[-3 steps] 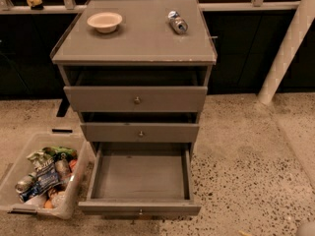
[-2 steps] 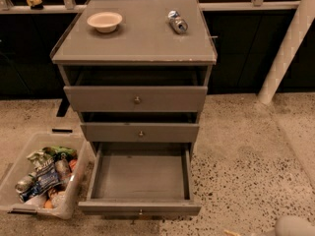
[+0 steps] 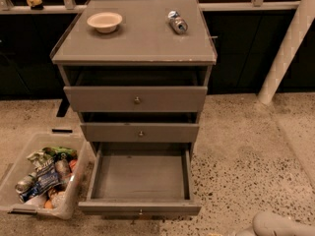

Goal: Close bottom drawer

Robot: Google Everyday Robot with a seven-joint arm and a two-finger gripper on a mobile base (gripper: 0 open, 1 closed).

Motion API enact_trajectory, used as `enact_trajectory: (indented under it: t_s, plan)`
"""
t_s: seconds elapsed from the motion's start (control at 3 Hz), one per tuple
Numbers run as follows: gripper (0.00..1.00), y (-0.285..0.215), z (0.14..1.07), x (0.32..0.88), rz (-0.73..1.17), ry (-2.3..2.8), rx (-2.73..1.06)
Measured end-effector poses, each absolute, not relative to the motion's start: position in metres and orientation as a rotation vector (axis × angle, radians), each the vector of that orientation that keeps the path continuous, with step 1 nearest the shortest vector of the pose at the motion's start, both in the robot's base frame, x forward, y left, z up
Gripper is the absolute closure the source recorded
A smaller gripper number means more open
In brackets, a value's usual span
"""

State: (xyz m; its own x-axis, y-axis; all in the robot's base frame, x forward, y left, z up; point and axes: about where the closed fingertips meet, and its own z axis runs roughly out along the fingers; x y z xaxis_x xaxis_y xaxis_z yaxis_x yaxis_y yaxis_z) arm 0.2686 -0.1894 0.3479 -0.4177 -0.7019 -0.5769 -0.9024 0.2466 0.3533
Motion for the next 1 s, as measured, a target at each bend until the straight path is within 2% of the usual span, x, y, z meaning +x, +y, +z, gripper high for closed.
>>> enact_trajectory:
  t_s: [0.33, 1.0]
  plan:
    - [0.0, -0.192, 0.34, 0.278, 0.952, 2.226, -1.499]
    - [0.0, -0.187, 0.325, 0.368, 1.028, 2.108, -1.625]
